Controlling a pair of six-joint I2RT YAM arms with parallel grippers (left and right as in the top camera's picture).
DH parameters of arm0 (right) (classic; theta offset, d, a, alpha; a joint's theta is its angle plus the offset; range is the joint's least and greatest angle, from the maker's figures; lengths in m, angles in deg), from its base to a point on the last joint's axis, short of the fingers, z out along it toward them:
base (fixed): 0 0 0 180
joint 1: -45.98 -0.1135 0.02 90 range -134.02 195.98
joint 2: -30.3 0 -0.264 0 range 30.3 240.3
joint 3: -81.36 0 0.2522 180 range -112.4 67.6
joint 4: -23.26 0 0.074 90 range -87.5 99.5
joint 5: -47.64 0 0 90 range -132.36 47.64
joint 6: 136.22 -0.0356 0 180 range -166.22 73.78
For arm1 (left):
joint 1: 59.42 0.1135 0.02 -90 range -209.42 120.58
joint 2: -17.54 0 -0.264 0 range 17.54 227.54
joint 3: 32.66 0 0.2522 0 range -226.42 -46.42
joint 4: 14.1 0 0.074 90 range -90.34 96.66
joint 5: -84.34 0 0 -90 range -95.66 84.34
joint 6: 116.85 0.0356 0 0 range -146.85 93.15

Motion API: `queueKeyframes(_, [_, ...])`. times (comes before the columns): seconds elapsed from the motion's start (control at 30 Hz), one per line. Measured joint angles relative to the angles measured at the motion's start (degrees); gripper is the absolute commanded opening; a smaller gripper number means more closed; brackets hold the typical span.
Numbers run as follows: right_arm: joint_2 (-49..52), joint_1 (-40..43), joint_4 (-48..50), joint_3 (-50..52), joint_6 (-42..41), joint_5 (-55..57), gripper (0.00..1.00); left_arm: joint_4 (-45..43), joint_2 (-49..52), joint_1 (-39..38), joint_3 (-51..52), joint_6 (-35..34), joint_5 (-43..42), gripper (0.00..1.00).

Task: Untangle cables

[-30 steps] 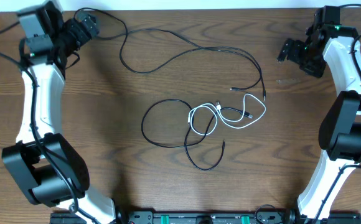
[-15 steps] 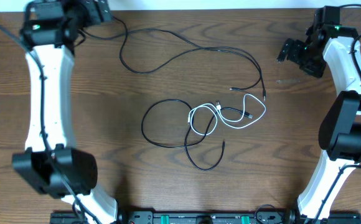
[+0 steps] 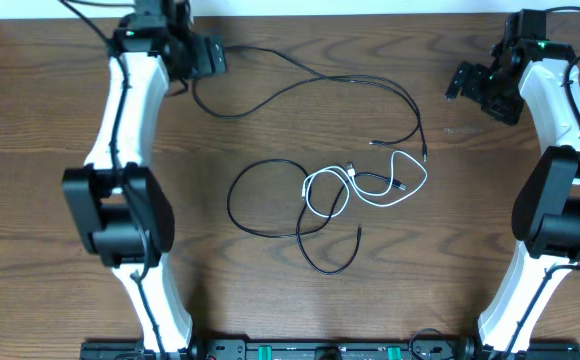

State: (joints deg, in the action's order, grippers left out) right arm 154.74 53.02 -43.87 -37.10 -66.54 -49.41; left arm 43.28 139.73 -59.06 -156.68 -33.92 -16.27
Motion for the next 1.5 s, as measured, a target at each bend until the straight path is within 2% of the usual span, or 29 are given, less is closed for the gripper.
queueKeyframes(0.2, [0.0,0.0,-0.02,0.0,0.0,0.02,0.99,2.64,6.56,-0.04,0.04,-0.66,0.02,0.8])
queueKeyframes(0.47, [0.0,0.0,0.0,0.0,0.0,0.0,0.99,2.95,8.35,-0.04,0.04,-0.66,1.92,0.8])
queueKeyframes(0.53, [0.0,0.0,0.0,0.0,0.0,0.02,0.99,3.15,8.96,-0.04,0.04,-0.7,2.19,0.77])
queueKeyframes(0.6, [0.0,0.0,0.0,0.0,0.0,0.02,0.99,3.15,10.08,-0.04,0.04,-1.11,2.43,0.68])
queueKeyframes(0.67, [0.0,0.0,0.0,0.0,0.0,0.02,0.99,2.91,11.41,-0.04,0.04,-2.1,2.45,0.67])
queueKeyframes(0.77, [0.0,0.0,0.0,0.0,0.0,0.02,0.99,2.23,13.03,-0.04,0.04,-3.32,2.51,0.56])
queueKeyframes(0.93, [0.0,0.0,0.0,0.0,0.0,0.02,0.99,-0.44,13.46,-0.04,0.2,-5.62,2.93,0.3])
queueKeyframes(1.0, [0.0,0.0,0.0,0.0,0.0,0.02,0.99,-0.79,13.46,-0.04,0.2,-6.73,3.08,0.14])
queueKeyframes(1.07, [0.0,0.0,0.0,0.0,0.0,0.02,0.99,-1.2,13.46,-0.04,0.2,-8.55,3.1,0.08])
queueKeyframes(1.27, [0.0,0.0,0.0,0.0,0.0,0.02,0.99,-4.72,13.46,0.17,0.22,-14.12,-0.55,0.08])
queueKeyframes(1.5, [0.0,0.0,0.0,0.0,0.0,0.02,0.99,-16.09,13.46,1.42,0.24,-24.11,-15.67,0.08])
